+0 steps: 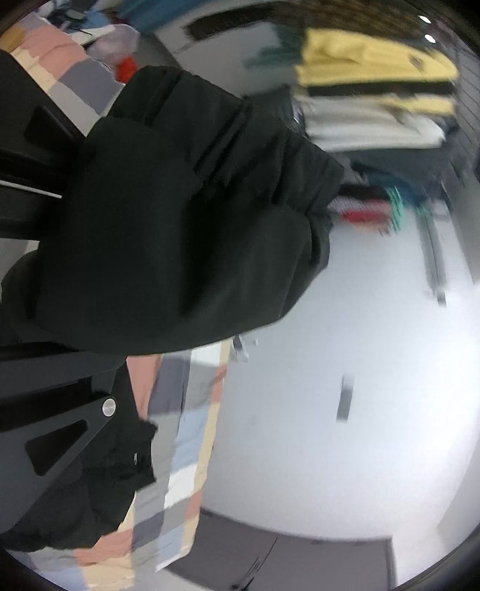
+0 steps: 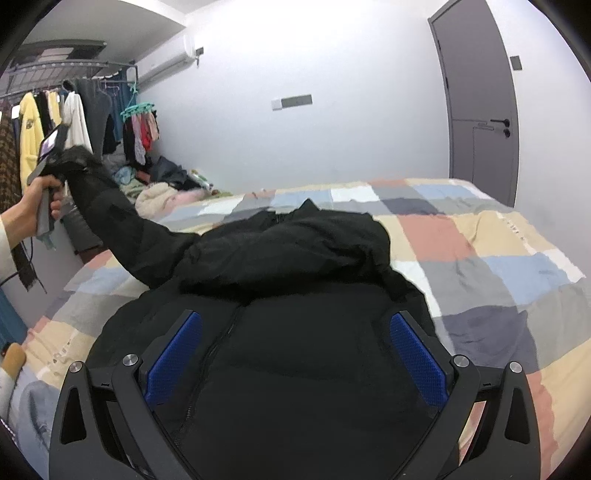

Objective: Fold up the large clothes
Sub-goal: 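Lift the sleeve with the left gripper and carry it across the jacket body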

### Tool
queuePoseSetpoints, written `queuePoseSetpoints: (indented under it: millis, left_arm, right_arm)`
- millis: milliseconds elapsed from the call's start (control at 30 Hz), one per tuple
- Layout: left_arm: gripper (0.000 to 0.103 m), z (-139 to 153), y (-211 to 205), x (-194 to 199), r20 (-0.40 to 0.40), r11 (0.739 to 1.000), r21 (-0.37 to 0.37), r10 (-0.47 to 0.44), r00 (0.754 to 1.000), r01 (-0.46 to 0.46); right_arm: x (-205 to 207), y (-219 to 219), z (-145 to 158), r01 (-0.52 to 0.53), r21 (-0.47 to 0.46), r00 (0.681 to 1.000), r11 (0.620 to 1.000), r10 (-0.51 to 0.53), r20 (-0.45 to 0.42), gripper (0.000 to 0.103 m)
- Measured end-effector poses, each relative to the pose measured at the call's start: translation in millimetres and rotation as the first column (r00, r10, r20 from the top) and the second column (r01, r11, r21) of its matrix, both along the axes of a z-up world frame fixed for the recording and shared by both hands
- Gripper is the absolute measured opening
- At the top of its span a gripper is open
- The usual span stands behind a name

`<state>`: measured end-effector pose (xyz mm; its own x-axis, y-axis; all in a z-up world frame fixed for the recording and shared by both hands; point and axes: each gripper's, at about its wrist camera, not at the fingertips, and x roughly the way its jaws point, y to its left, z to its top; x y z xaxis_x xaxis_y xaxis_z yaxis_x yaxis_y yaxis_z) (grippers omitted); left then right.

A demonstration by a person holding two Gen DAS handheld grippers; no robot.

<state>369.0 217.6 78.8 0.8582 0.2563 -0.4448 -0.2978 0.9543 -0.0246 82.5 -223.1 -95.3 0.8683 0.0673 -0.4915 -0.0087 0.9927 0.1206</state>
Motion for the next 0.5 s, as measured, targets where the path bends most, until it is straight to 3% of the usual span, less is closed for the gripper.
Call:
queuePoseSetpoints:
  millis: [167,267,500]
  left_arm:
    - [0.008,0,-86,11,-0.021,0.997,0.033,-0.074,0.997,0.075]
    - [0.011,-15,-136,16,-0.033,0.990,0.009,-0.138,0.990,0.138]
    - [0.011,-60,-270,34,-0.136,0.938,0.091,-0.321,0.937,0.334]
  right_arm:
    - [-7,-11,4,-0.008,0.021,1.000,1.000,0.008,0.025,0.103]
    - [-8,-19,5,-0.002,0.037,1.000,0.999,0.001,0.028,0.103]
    - [-22,-44,14,0.017,0.102,0.997,0.995,-0.025,0.077,0.103]
